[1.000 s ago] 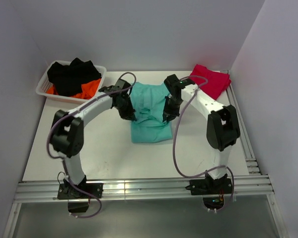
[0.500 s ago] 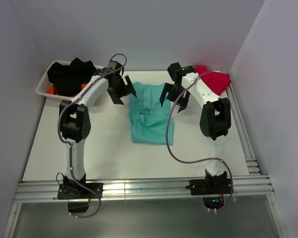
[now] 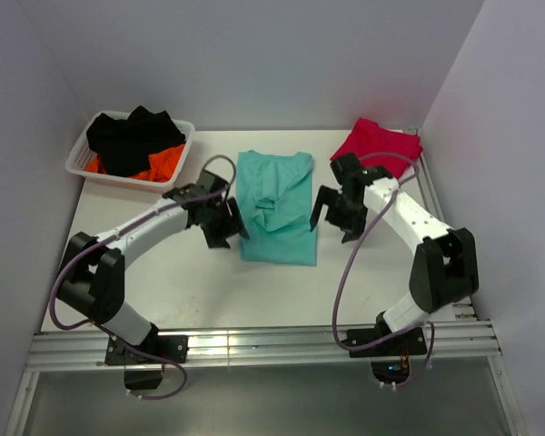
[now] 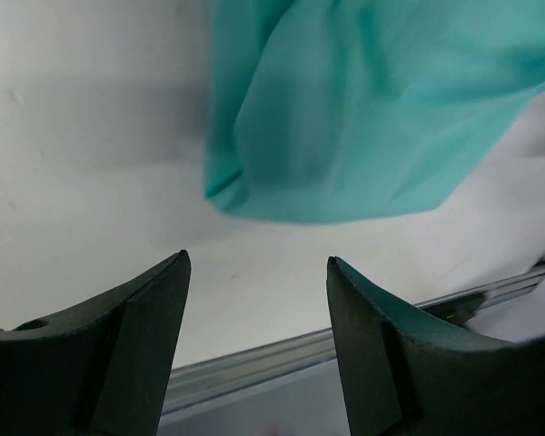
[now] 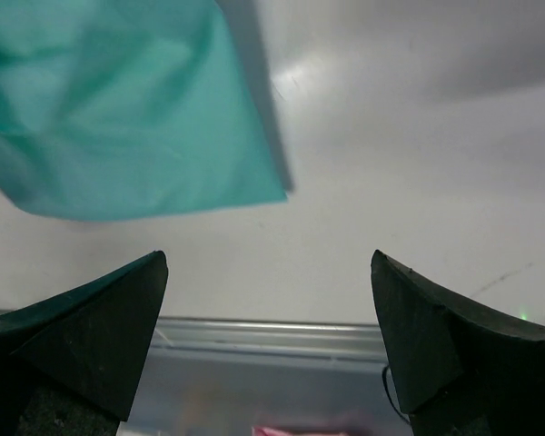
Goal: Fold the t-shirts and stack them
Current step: Fold the tshirt
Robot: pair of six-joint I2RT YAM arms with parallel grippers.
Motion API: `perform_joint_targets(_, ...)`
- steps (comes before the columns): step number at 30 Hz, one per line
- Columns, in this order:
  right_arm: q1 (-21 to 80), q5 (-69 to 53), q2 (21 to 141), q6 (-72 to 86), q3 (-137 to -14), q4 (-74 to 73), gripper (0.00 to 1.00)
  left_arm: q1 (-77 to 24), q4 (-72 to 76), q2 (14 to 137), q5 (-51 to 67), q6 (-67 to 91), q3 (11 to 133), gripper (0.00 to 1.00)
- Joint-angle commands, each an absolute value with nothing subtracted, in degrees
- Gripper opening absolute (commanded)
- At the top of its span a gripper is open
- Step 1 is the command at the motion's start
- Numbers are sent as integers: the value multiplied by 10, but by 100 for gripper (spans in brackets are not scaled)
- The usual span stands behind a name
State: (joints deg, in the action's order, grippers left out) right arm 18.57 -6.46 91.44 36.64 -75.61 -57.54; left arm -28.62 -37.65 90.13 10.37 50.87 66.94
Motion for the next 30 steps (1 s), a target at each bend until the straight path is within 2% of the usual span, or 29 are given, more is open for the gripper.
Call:
perform_joint_targets(1, 187, -112, 856, 368, -654, -489, 100, -322, -307, 881, 122, 557, 592, 67)
perform_joint_targets(7, 195, -149, 859, 382, -540, -391, 100, -359, -304, 915, 108, 563, 596, 66)
perform_joint_targets(20, 196, -154, 955, 377, -542, -323, 100, -383, -300, 978, 89, 585, 618, 61)
perform_joint_targets(30, 220, -178, 991, 401, -539, -292, 87, -382, -297, 1009, 69, 601, 613, 54)
